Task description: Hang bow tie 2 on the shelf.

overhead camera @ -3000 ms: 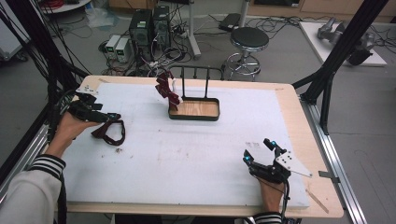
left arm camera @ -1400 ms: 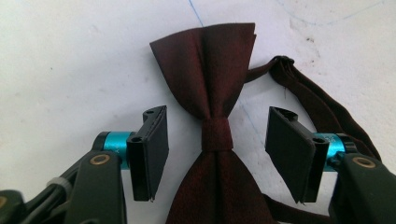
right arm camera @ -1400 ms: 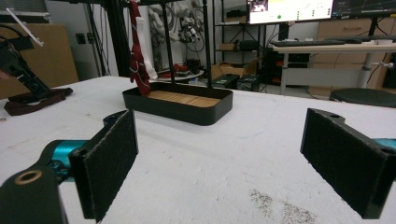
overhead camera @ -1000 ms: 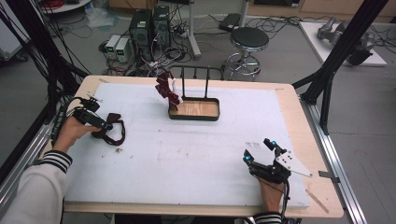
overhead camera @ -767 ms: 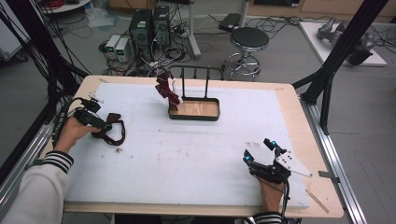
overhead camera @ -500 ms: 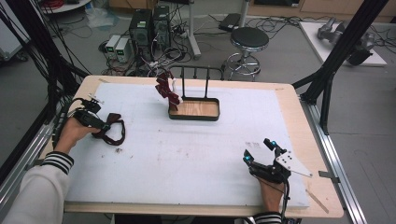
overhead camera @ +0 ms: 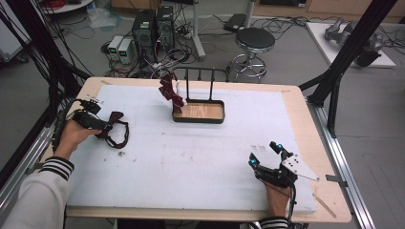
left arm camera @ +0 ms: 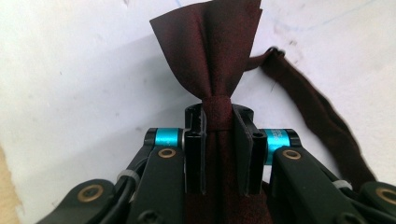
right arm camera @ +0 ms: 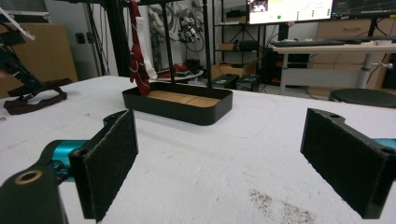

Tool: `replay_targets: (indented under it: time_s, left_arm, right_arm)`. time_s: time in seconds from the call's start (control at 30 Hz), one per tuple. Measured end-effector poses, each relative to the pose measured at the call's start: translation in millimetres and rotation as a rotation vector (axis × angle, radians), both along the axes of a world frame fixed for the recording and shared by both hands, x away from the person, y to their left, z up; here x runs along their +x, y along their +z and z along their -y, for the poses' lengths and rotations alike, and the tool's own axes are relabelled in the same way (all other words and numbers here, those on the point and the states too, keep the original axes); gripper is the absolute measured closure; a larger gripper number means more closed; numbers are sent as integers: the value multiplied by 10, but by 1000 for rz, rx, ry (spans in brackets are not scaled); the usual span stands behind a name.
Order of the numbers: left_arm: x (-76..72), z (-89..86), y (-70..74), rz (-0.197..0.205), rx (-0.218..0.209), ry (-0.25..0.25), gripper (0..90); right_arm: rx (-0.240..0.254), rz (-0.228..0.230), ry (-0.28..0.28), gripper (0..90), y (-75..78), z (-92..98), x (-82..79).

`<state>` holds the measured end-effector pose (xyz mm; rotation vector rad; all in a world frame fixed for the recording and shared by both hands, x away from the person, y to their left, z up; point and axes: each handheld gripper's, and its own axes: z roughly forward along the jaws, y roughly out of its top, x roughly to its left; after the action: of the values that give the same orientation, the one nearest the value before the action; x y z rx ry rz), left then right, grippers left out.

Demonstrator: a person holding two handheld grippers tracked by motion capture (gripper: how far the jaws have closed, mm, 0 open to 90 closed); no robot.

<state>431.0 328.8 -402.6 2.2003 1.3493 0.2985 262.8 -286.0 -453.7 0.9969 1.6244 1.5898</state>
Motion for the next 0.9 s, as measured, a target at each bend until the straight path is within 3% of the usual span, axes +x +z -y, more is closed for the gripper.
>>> replay_targets:
  time_s: [0.1,0.43,0.5,0.6,0.7,0.9]
  left_arm:
    - [-21,-1,33,40,-41,-7,757]
    - [-73,29,146,125,-94,-21,757]
    - [-92,39,177,162,-134,-42,757]
    - [-102,48,203,178,-138,-42,757]
    - [-128,66,253,226,-175,-41,757]
    - [-156,112,325,278,-197,-47,757]
  right_arm:
    - [0,0,0,103,0,0,0]
    - [-1,2,-1,103,0,0,0]
    - [0,1,0,103,0,0,0]
    - [0,1,0,103,0,1,-1]
    - [1,2,0,103,0,1,-1]
    - [-1,2,0,103,0,1,-1]
